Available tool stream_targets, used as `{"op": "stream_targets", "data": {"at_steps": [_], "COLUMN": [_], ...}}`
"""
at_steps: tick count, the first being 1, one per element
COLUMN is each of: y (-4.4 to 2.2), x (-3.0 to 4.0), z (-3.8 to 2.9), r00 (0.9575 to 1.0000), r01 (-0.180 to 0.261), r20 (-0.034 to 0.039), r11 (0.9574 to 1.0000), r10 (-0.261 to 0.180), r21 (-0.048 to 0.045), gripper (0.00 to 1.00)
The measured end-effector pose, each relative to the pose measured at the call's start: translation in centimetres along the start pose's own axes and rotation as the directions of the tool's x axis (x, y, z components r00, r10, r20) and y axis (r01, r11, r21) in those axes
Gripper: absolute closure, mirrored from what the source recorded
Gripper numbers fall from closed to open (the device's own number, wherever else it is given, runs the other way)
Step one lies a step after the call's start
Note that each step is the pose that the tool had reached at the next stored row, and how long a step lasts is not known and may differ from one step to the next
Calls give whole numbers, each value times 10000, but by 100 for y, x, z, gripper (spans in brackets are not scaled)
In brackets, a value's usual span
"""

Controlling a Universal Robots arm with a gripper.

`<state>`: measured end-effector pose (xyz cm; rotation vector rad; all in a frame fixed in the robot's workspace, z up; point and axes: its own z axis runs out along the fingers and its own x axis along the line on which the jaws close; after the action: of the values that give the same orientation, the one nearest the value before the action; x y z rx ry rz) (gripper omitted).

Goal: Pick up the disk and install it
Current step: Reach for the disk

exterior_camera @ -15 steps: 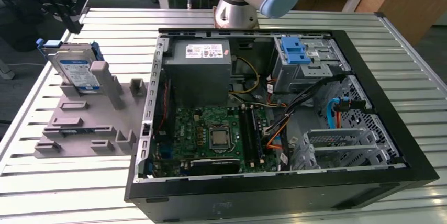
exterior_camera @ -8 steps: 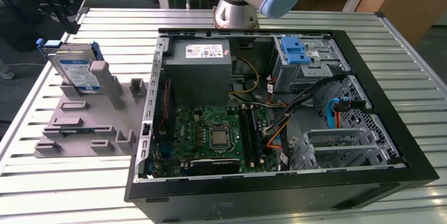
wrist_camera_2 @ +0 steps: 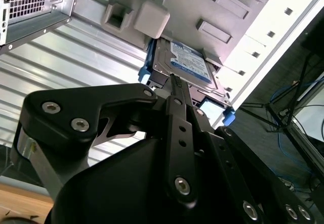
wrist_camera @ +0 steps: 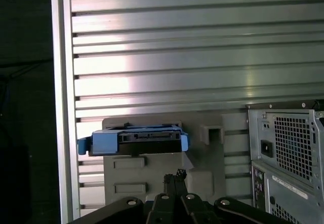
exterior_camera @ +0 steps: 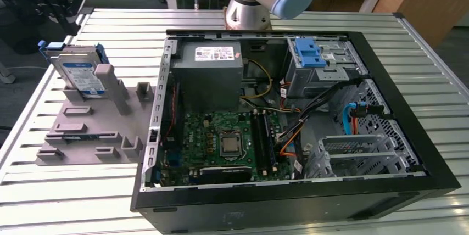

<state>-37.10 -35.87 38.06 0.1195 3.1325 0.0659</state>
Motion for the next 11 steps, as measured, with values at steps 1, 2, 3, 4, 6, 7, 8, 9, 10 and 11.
{"op": "stream_targets", "data": {"at_steps": [1,2,3,4,6,7,8,9,10,11], "y": [2,3,5,6,8,9,11,12,14,17], "x": [12,23,32,41,59,68,76,85,92,99], "z": [1,2,3,5,7,8,9,10,11,13], "r00": [10000,10000,10000,10000,10000,10000,10000,10000,10000,10000], "r01": [0,0,0,1,0,1,0,1,1,1], "r20": [0,0,0,0,0,0,0,0,0,1], "r11": [10000,10000,10000,10000,10000,10000,10000,10000,10000,10000], "r10": [0,0,0,-1,0,-1,0,-1,-1,-1], "r21": [0,0,1,1,0,0,0,0,0,0], "gripper": [89,89,89,89,89,89,89,89,89,89]}}
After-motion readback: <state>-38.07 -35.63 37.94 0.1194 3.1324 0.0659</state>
